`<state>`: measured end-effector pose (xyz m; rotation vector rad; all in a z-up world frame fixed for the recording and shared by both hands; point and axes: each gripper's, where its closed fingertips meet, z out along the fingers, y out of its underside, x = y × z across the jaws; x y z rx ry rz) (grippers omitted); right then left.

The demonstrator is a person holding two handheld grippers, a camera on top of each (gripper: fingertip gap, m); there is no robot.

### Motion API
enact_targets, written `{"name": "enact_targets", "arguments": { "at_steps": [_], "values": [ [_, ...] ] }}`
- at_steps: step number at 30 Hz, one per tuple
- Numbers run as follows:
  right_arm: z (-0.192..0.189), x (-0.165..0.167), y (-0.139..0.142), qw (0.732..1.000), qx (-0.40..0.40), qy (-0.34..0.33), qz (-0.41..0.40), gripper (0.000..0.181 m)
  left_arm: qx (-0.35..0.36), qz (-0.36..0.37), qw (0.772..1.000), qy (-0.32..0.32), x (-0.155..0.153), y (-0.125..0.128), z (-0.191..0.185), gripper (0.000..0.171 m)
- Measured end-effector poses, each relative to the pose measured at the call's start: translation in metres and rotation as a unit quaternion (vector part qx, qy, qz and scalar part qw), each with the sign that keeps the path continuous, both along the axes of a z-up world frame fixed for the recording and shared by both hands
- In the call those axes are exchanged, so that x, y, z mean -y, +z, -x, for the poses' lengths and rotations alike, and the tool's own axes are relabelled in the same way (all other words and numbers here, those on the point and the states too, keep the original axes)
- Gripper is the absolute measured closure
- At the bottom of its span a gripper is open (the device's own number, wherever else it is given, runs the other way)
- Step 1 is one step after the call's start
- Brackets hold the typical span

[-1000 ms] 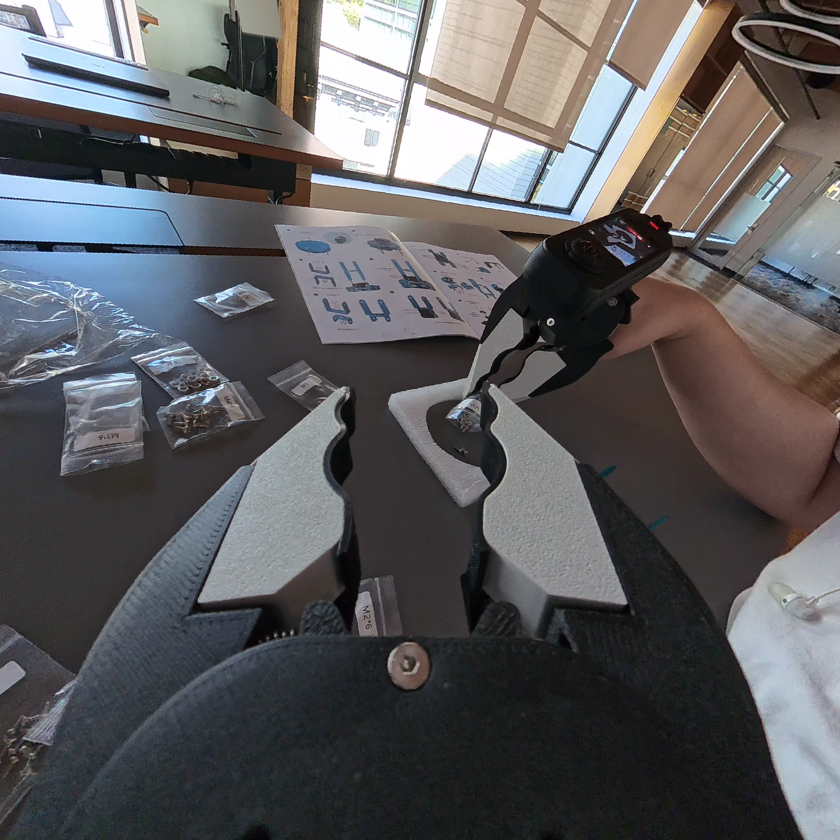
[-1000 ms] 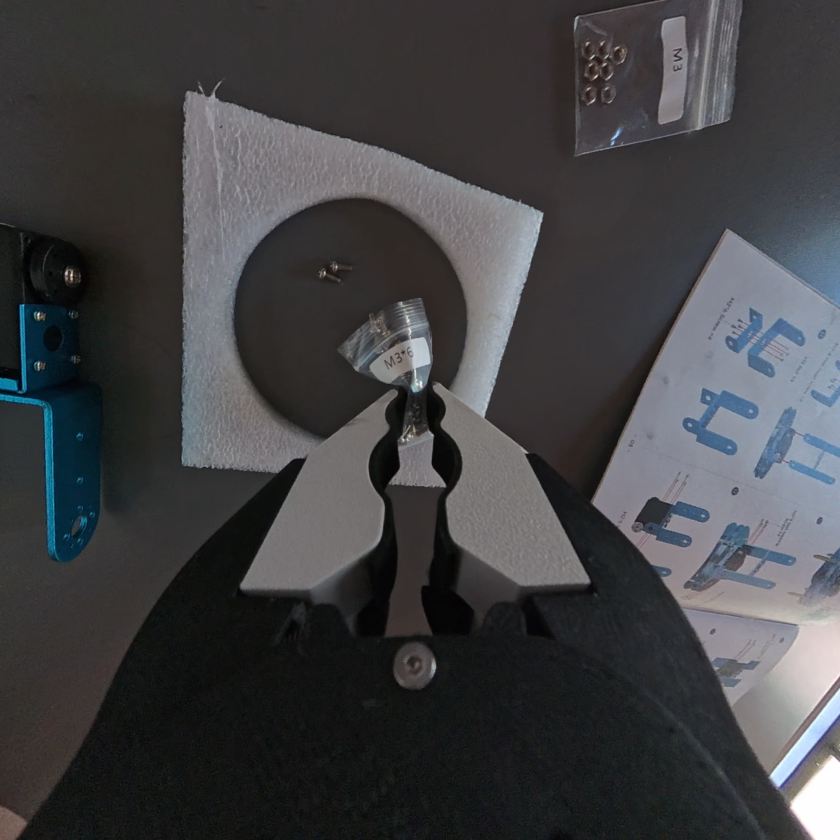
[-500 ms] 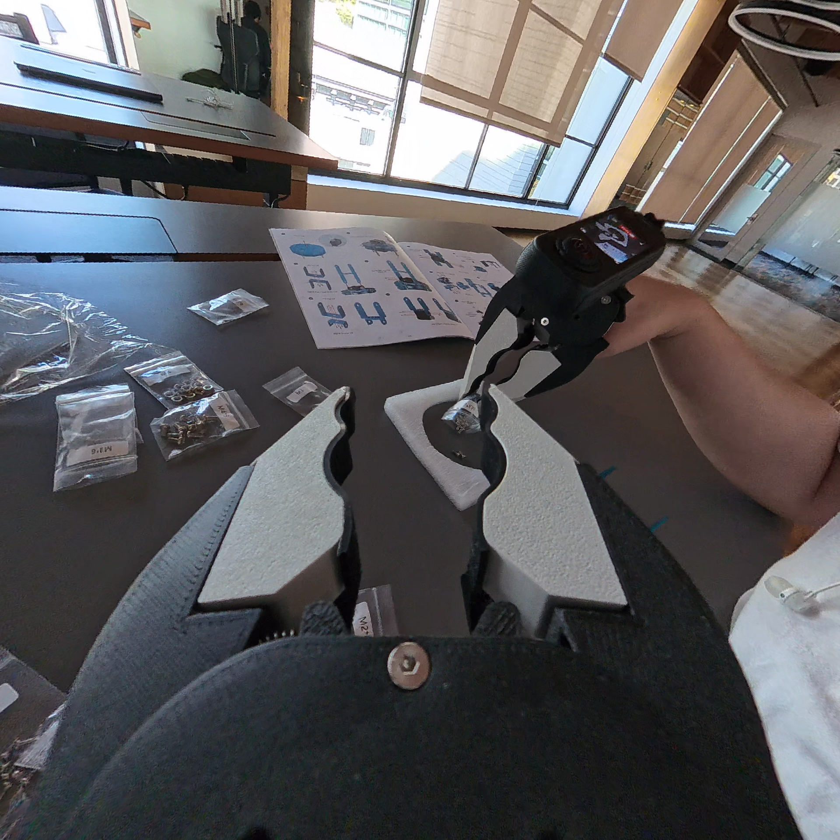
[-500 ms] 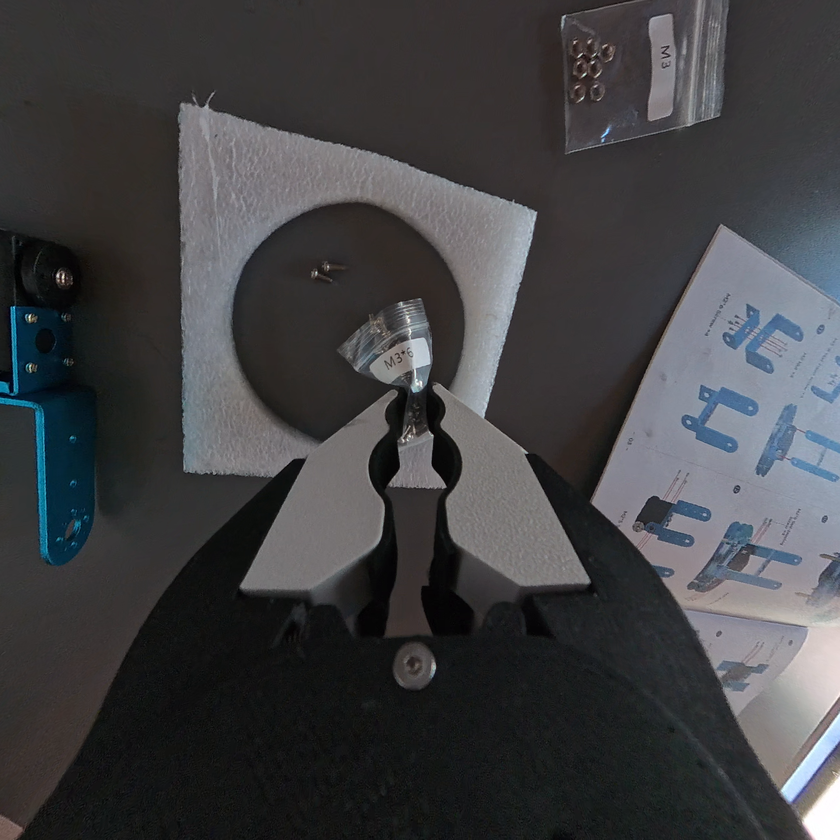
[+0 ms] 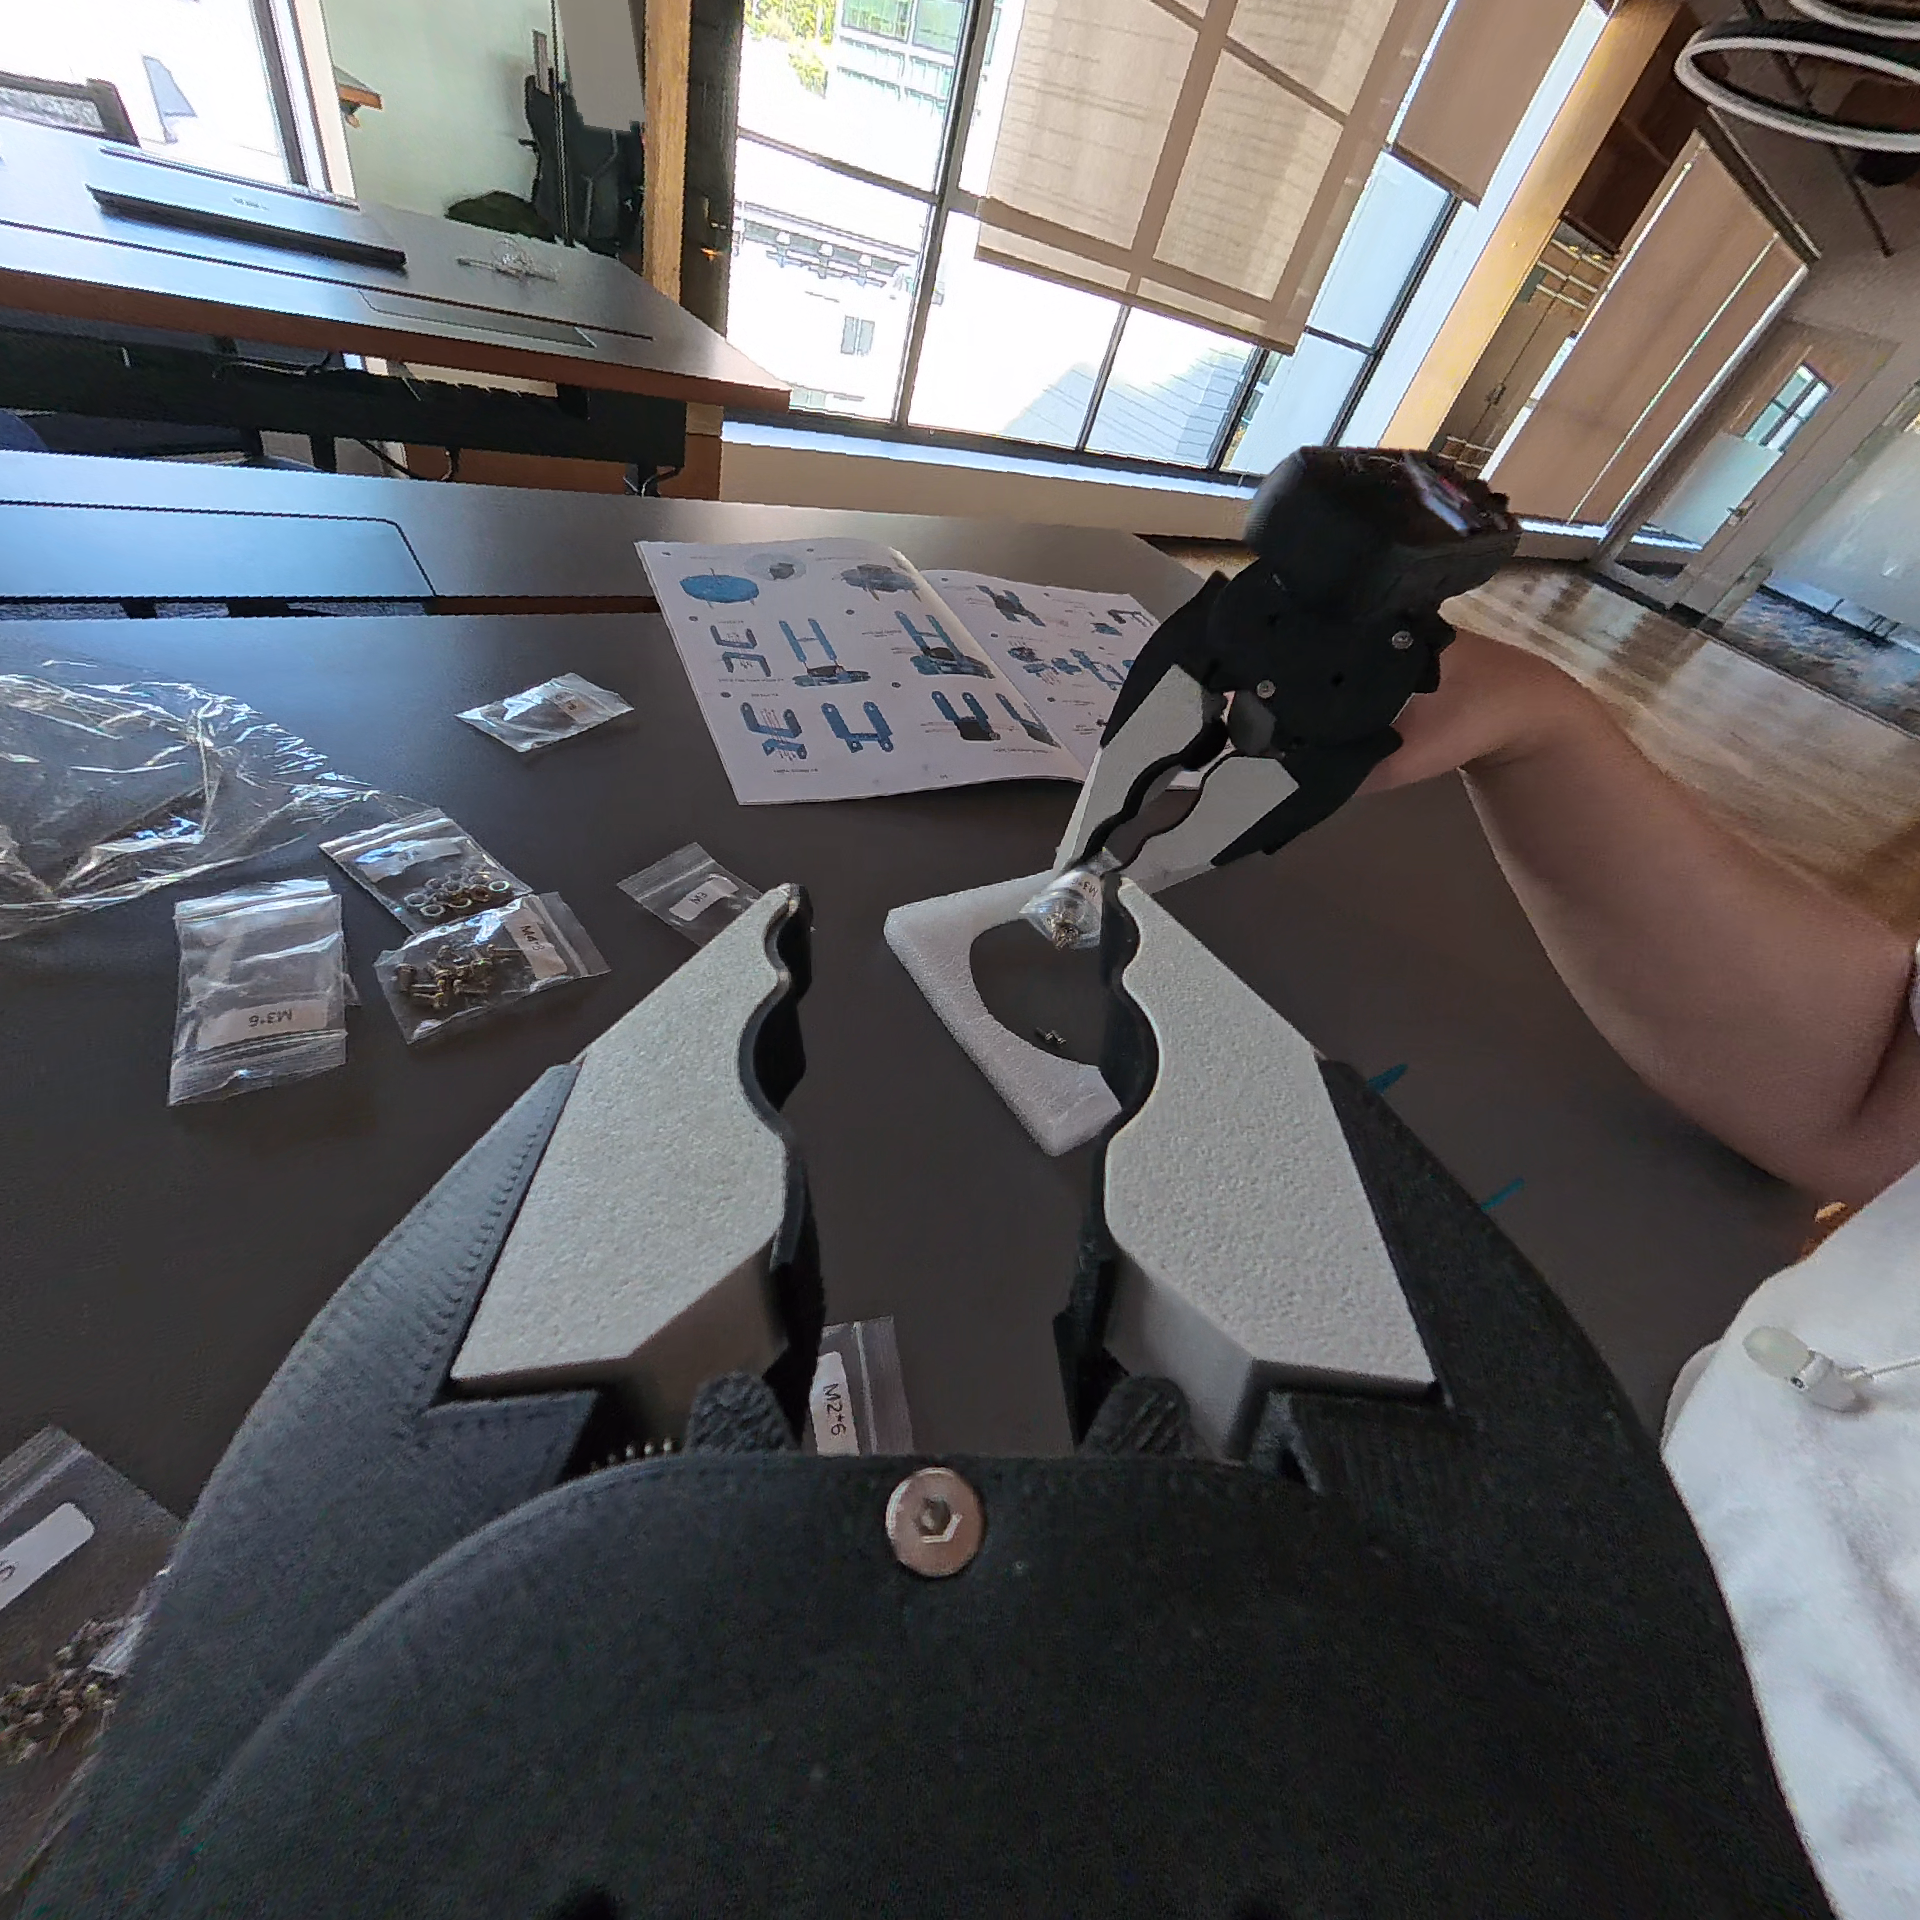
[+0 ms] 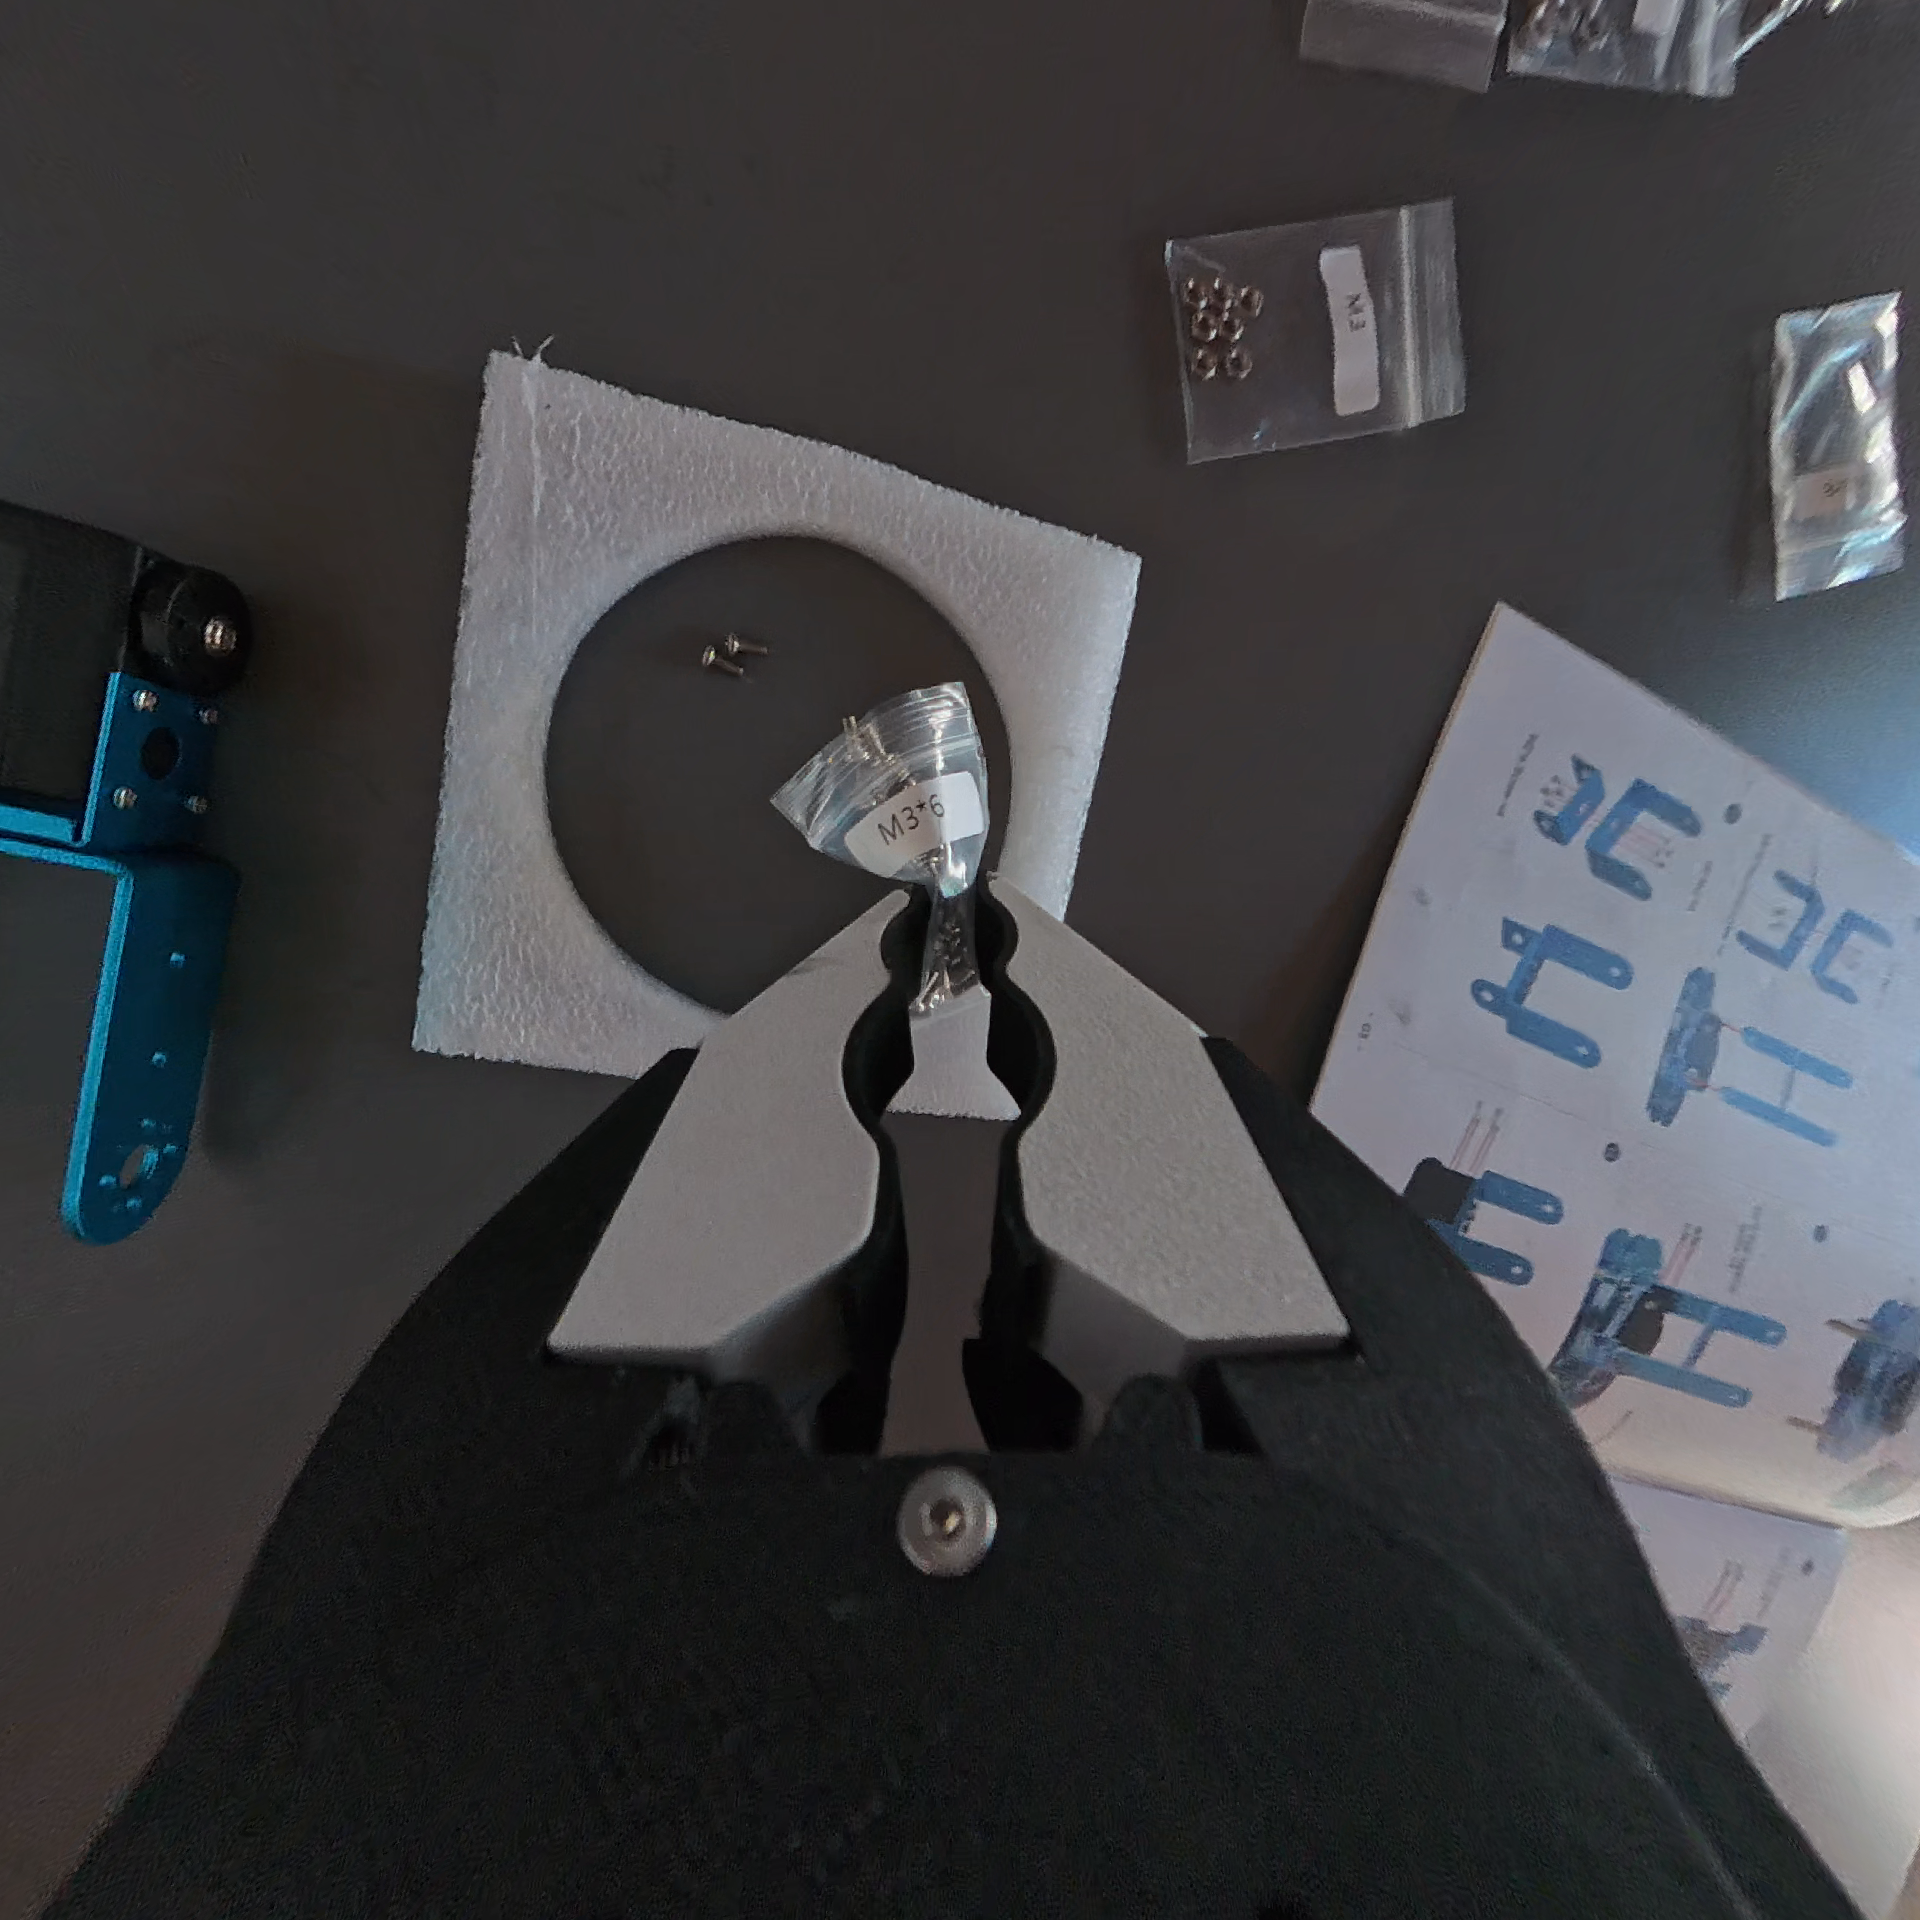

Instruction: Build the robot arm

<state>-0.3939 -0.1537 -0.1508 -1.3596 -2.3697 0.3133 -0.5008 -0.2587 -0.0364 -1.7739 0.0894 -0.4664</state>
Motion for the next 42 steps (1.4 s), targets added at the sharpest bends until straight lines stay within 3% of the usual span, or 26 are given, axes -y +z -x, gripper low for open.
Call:
{"name": "enact_targets", "arguments": {
  "at_steps": [18,26,34,42],
  "values": [
    [0.009,-0.003,0.017,0.998,-0.055,0.008,-0.016,0.174,-0.008,0.005,1.000,0.005,-0.001,0.000,0.002,0.115],
    [0.021,-0.015,0.032,0.988,-0.130,-0.079,0.028,0.174,-0.014,0.007,1.000,-0.001,-0.003,0.004,-0.004,0.115],
    [-0.015,-0.030,0.022,0.985,-0.116,-0.129,-0.010,0.174,-0.023,0.003,0.999,-0.023,-0.018,0.011,-0.024,0.115],
    [-0.045,-0.043,0.023,0.980,-0.116,-0.160,-0.016,0.174,0.011,-0.004,0.999,-0.031,-0.035,0.017,-0.049,0.115]
  ]
}}
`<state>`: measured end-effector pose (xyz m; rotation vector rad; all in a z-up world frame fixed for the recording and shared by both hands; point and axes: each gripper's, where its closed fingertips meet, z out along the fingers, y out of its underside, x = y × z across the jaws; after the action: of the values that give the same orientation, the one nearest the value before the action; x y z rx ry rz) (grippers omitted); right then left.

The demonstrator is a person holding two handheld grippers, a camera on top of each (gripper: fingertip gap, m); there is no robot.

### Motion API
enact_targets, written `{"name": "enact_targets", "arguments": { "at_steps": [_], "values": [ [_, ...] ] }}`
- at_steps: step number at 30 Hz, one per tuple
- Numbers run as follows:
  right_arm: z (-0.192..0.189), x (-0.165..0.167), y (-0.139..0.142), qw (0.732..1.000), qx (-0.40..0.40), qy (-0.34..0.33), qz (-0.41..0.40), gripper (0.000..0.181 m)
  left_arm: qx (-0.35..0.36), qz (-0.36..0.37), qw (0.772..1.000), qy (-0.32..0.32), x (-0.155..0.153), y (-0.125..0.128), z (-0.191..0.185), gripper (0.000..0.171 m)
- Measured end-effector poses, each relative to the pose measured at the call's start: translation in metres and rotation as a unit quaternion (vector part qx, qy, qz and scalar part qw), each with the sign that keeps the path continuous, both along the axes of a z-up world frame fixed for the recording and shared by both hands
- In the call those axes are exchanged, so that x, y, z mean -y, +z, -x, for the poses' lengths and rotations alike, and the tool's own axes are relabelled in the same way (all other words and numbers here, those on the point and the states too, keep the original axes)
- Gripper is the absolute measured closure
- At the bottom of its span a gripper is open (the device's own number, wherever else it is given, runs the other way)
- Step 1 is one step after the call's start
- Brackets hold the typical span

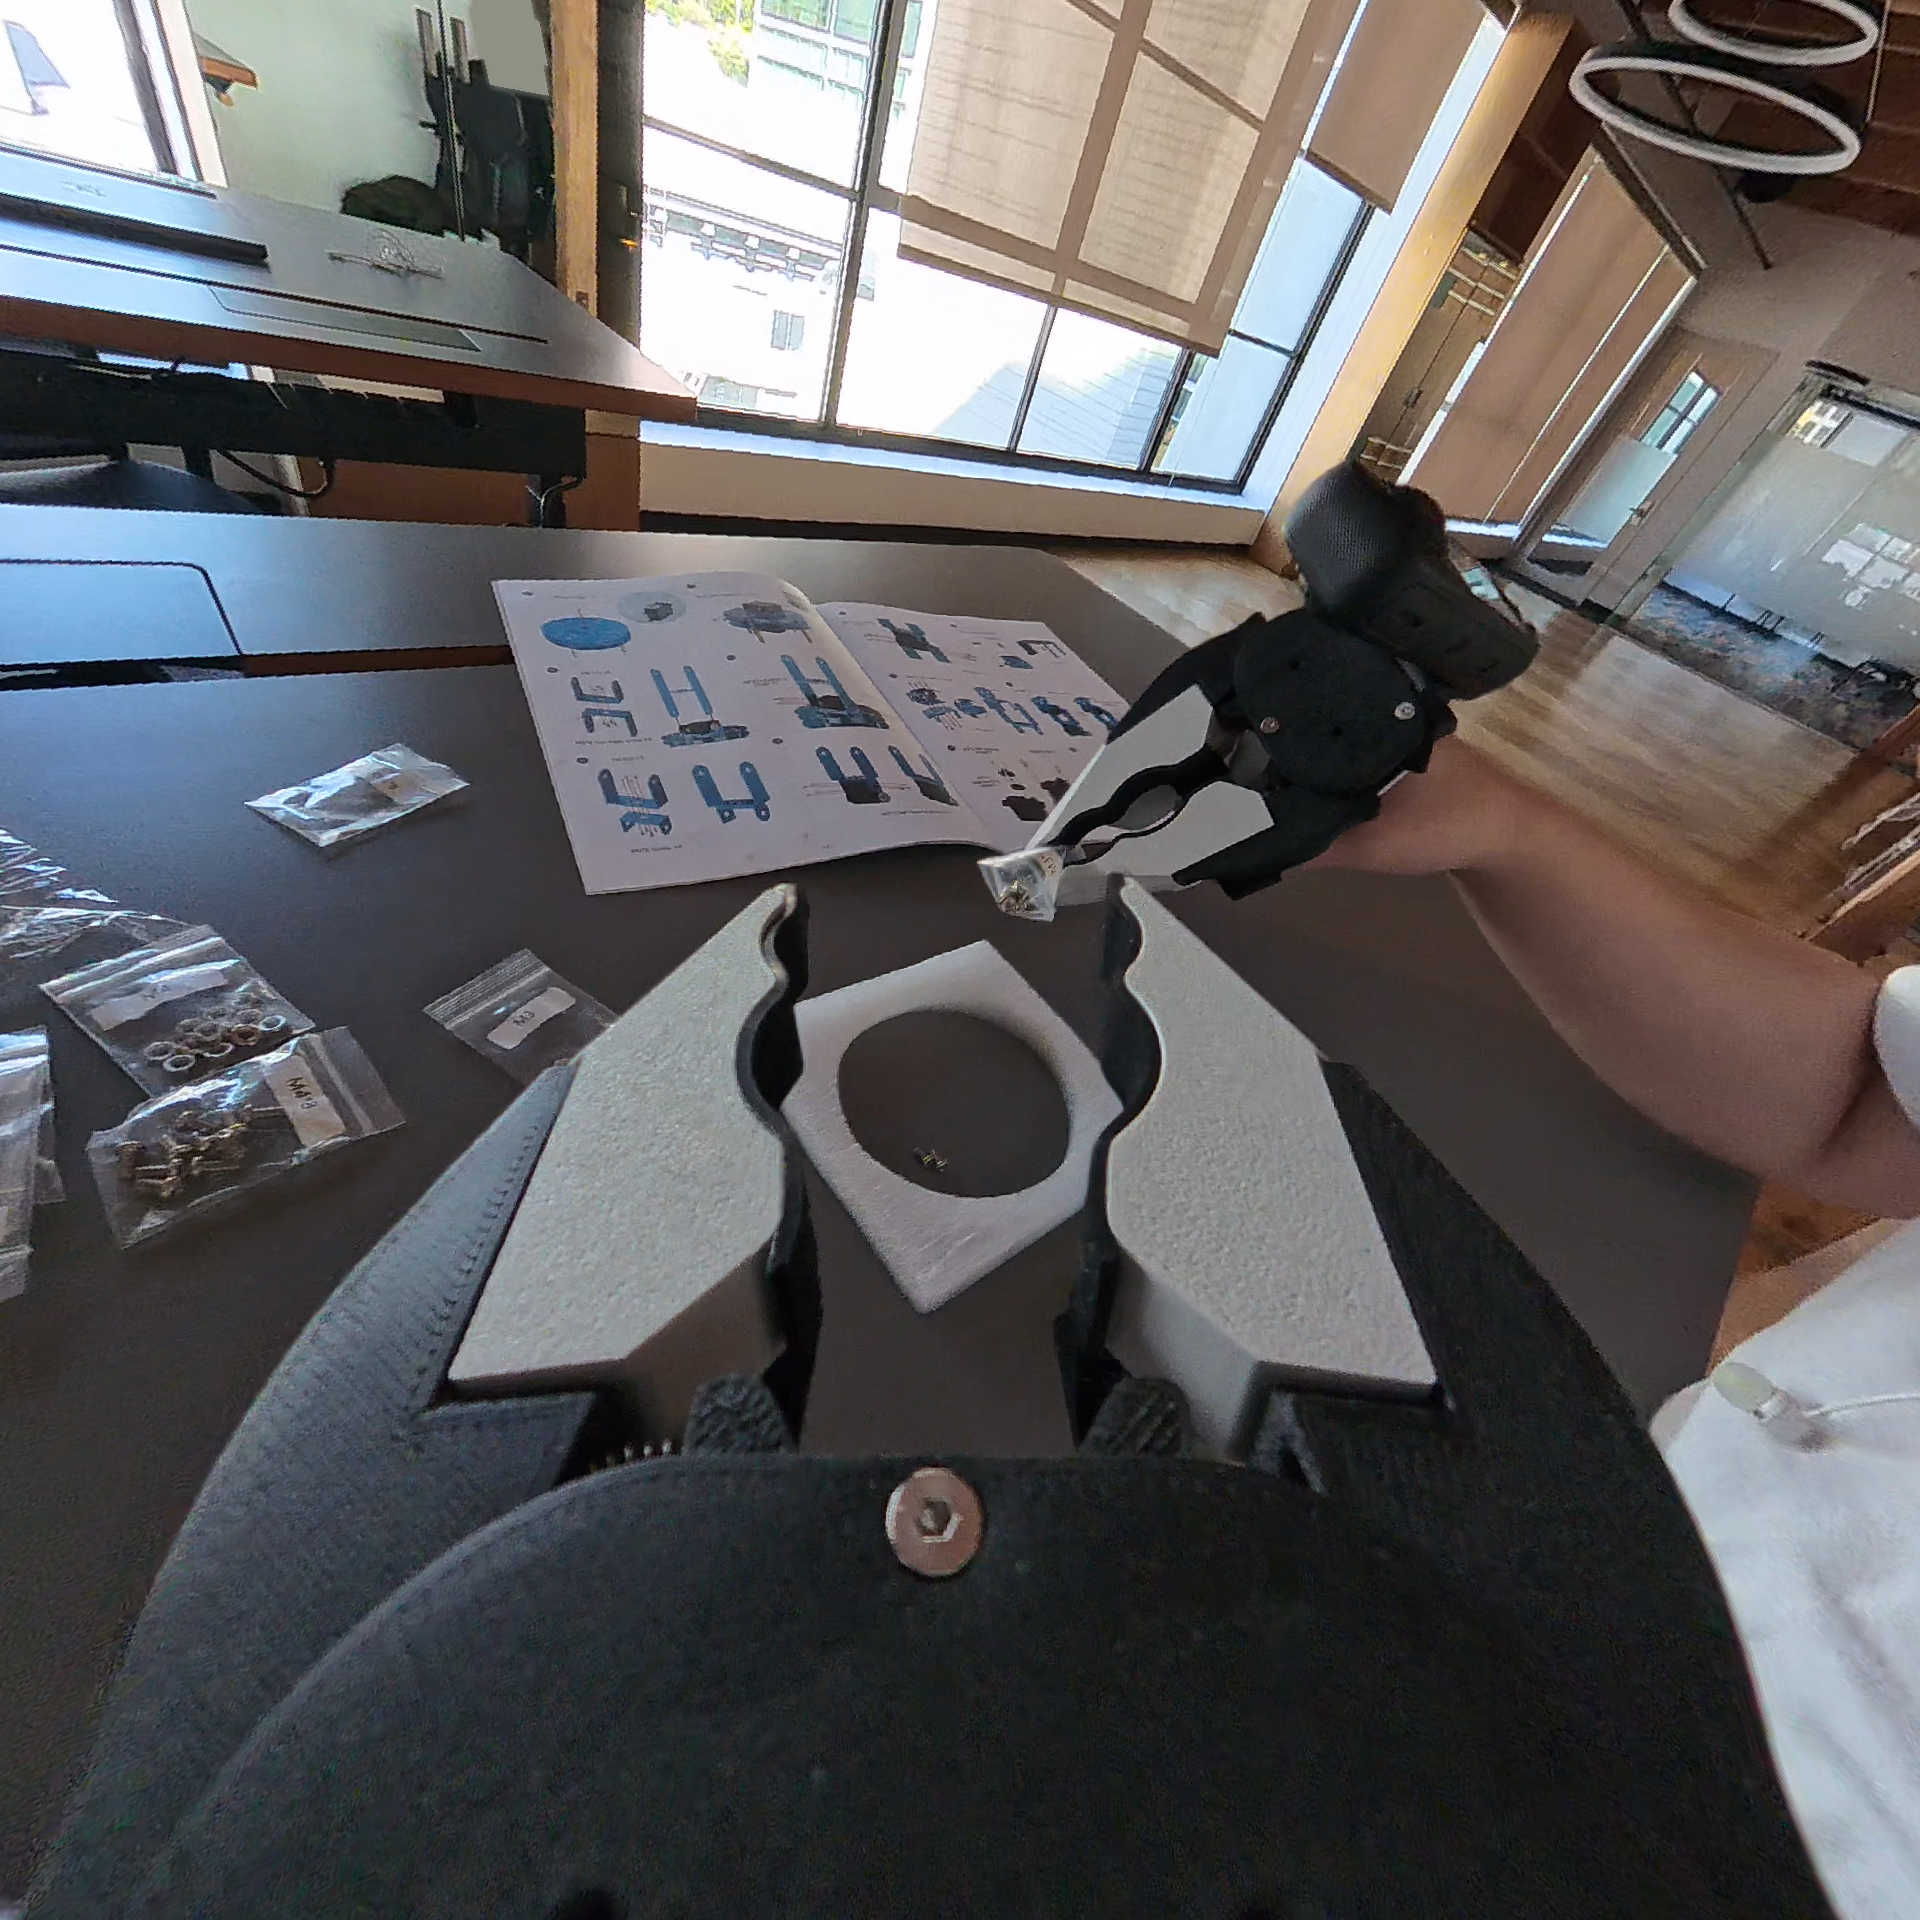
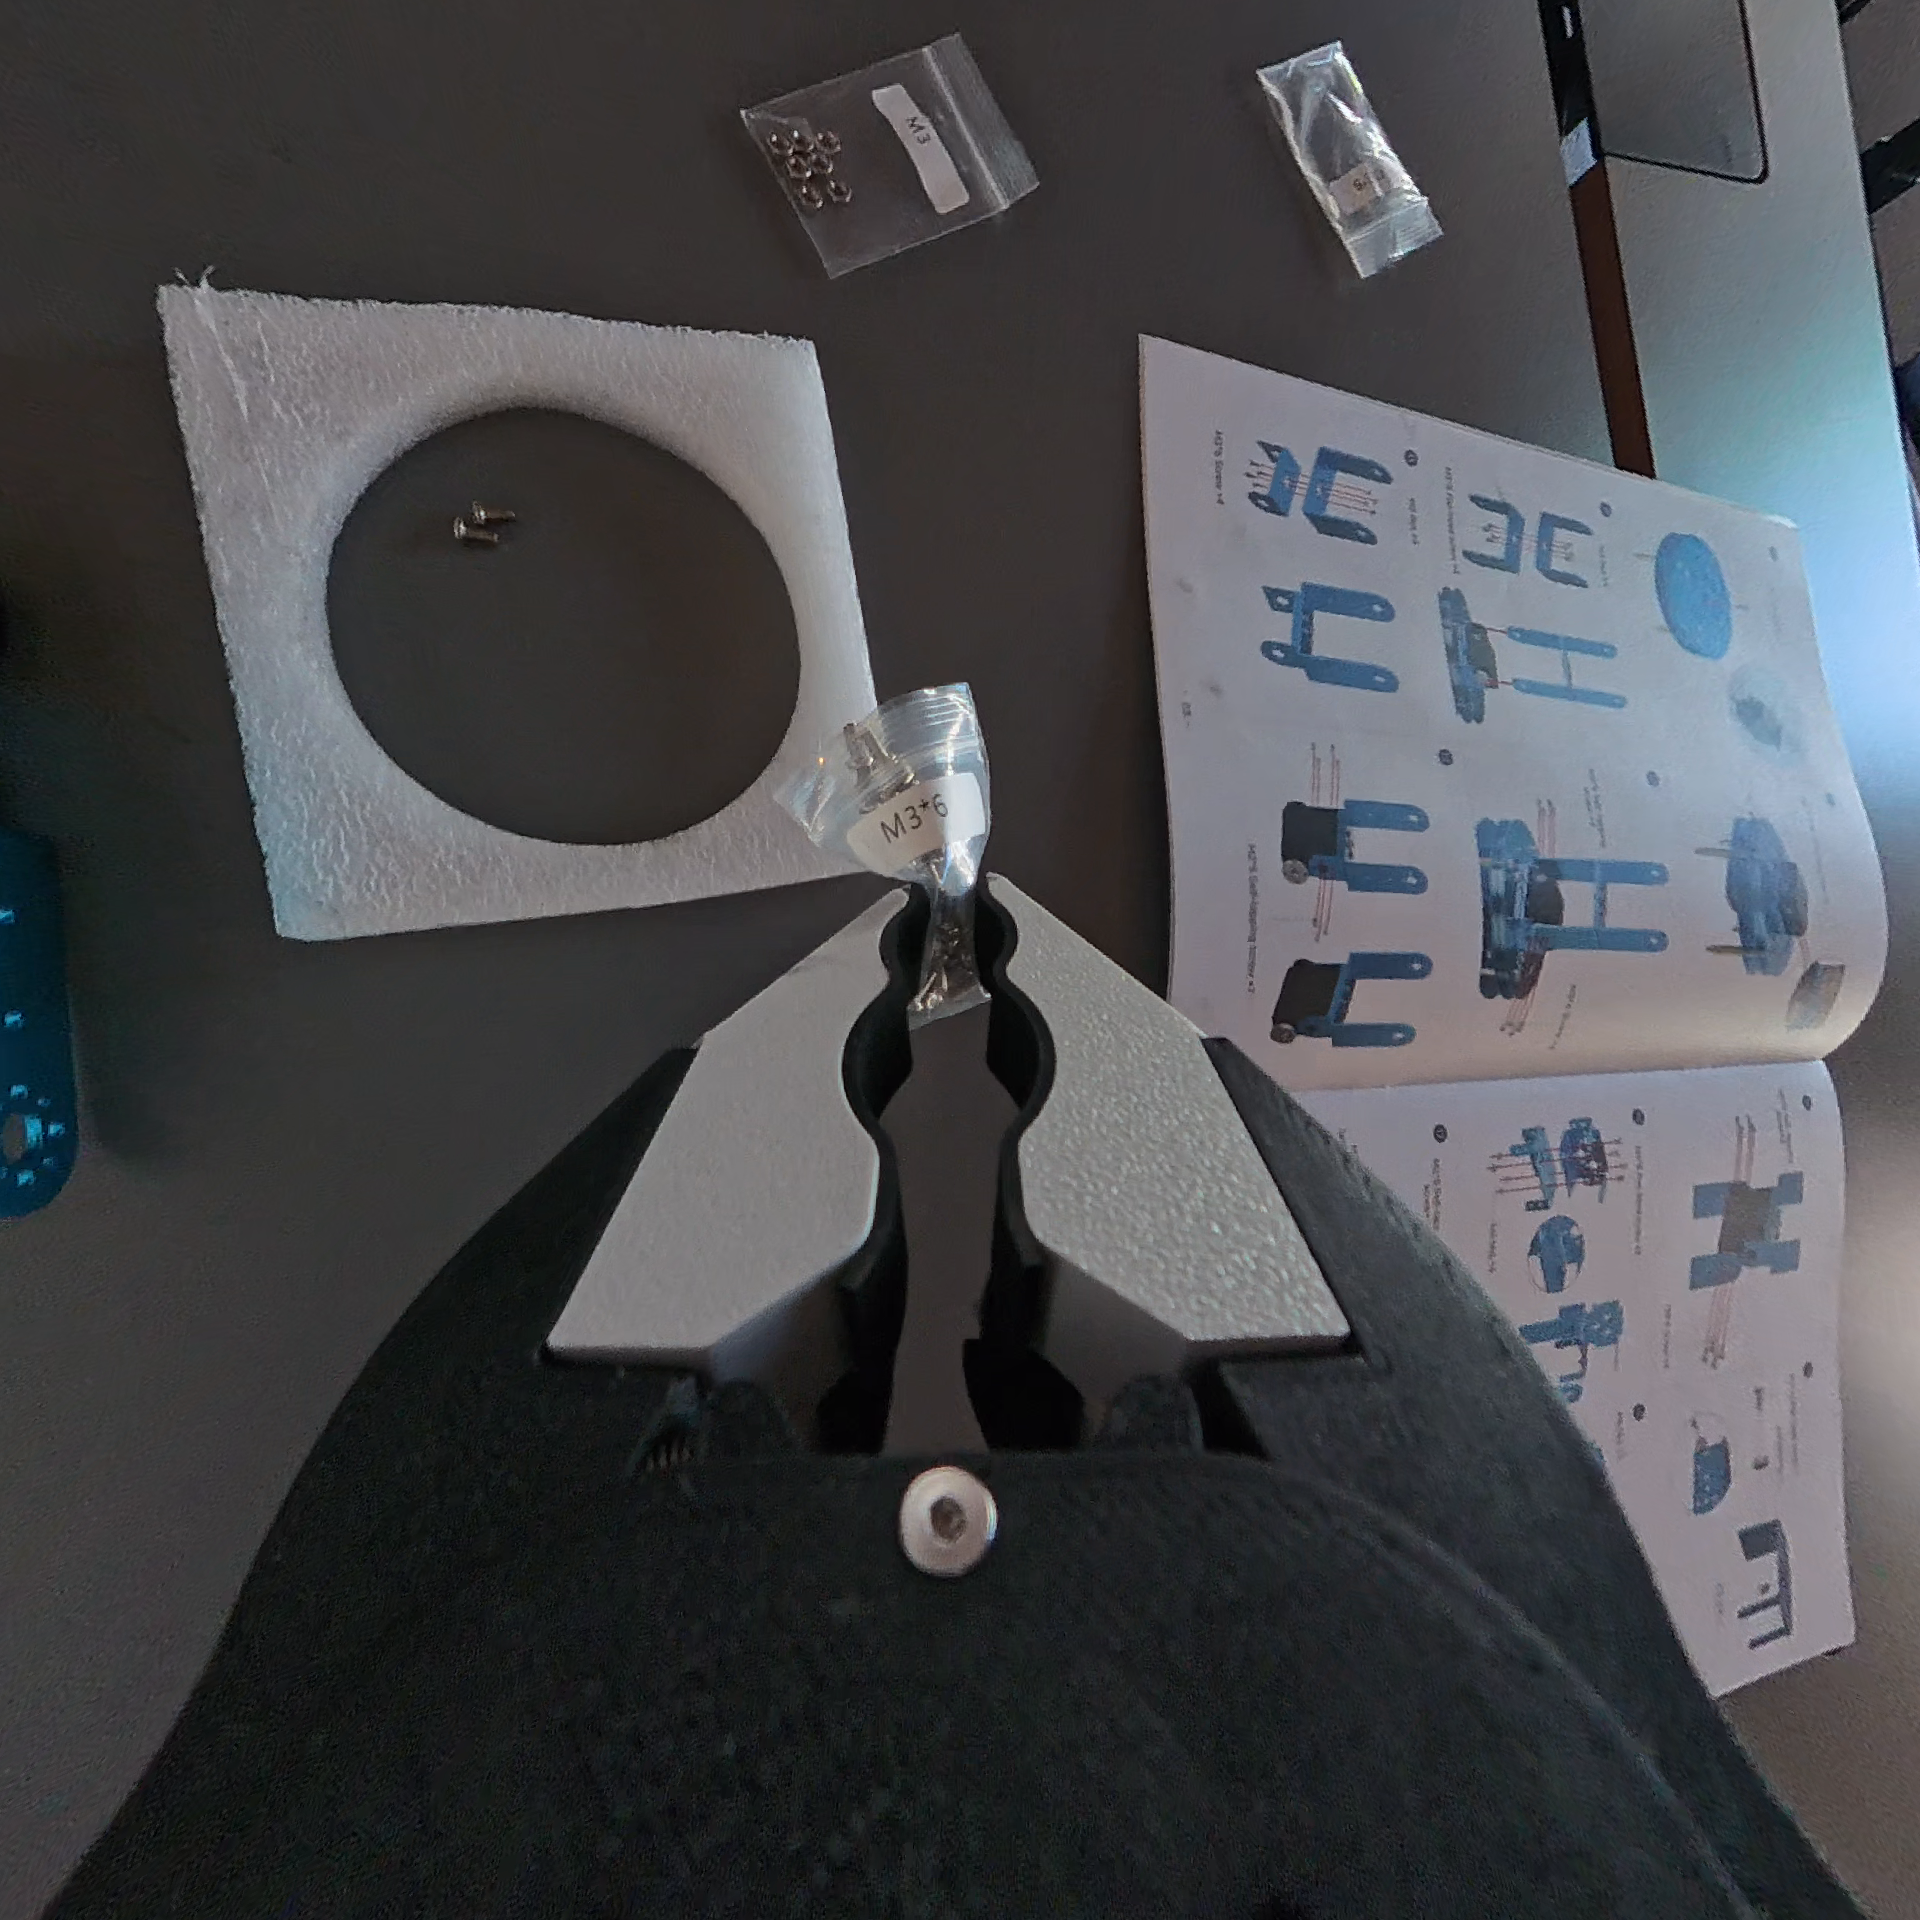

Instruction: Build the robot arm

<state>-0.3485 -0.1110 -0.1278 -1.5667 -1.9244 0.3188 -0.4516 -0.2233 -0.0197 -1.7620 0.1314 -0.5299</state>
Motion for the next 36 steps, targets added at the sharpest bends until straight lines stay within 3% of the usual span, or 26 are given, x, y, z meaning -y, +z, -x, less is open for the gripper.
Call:
{"name": "enact_targets", "arguments": {
  "at_steps": [3,12,17,23,30,36],
  "values": [
    [-0.004,-0.001,0.003,1.000,-0.010,-0.006,0.003,0.174,0.044,-0.012,0.999,0.007,0.002,0.015,-0.002,0.116],
    [-0.008,0.000,-0.003,1.000,0.002,0.005,0.000,0.174,0.018,0.015,0.993,0.119,0.031,0.031,0.022,0.117],
    [-0.009,0.000,0.000,1.000,0.007,0.018,-0.015,0.174,0.039,0.088,0.974,0.207,0.071,0.020,0.050,0.120],
    [-0.007,-0.003,0.009,1.000,-0.002,0.023,-0.010,0.174,0.009,0.077,0.958,0.276,0.110,0.046,0.066,0.120],
    [-0.013,-0.014,0.002,1.000,0.010,0.013,-0.018,0.174,-0.008,0.094,0.951,0.294,0.104,0.060,0.070,0.123],
    [-0.013,-0.012,-0.006,1.000,0.020,0.017,-0.014,0.174,0.043,0.069,0.966,0.244,0.072,0.061,0.049,0.124]
  ]
}}
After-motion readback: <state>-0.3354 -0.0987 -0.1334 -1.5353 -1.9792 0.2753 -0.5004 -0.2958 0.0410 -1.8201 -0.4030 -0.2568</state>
